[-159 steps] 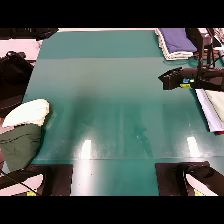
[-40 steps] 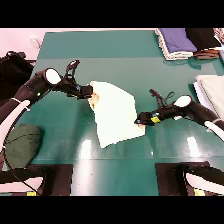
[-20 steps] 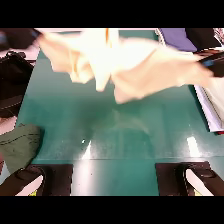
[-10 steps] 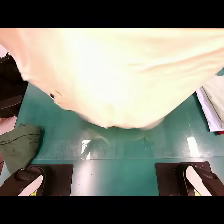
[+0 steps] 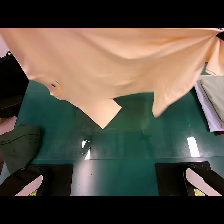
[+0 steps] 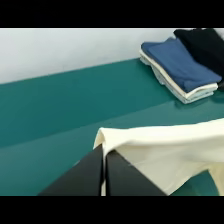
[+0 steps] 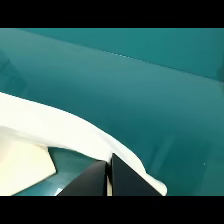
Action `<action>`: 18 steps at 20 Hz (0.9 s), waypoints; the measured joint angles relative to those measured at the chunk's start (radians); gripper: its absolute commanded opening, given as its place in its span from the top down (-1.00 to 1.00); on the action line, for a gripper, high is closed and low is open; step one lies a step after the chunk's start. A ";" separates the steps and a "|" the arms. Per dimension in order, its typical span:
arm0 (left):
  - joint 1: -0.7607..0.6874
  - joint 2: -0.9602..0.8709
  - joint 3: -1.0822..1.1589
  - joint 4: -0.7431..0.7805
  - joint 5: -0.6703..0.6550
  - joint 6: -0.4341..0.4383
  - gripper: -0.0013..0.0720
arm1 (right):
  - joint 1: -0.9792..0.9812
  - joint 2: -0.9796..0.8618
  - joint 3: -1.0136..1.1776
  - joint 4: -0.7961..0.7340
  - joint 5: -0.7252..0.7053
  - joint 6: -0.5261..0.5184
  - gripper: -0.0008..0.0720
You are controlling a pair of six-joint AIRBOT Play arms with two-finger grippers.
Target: Fold the shirts.
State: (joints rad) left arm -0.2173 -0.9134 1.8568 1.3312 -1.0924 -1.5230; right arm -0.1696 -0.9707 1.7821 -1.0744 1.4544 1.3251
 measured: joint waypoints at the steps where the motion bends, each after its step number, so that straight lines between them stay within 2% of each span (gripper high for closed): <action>1: 0.000 0.008 0.024 -0.004 0.000 0.002 0.91 | 0.005 0.018 0.000 -0.014 -0.003 0.000 0.93; 7: 0.000 0.030 0.236 -0.061 0.011 0.007 0.91 | -0.061 0.174 0.001 -0.037 -0.008 0.016 0.93; 11: -0.001 0.027 0.266 -0.094 0.079 0.022 0.91 | -0.148 0.211 0.002 -0.036 0.000 0.032 0.93; 15: -0.001 -0.048 0.178 -0.066 0.120 0.033 0.91 | -0.141 0.106 0.001 -0.043 0.046 0.065 0.93; 18: -0.001 -0.198 0.111 -0.039 0.076 0.036 0.91 | -0.061 -0.055 0.000 -0.083 0.069 0.092 0.93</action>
State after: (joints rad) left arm -0.2180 -1.1118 1.9682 1.2919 -1.0164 -1.4868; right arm -0.2306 -1.0260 1.7824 -1.1576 1.5234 1.4170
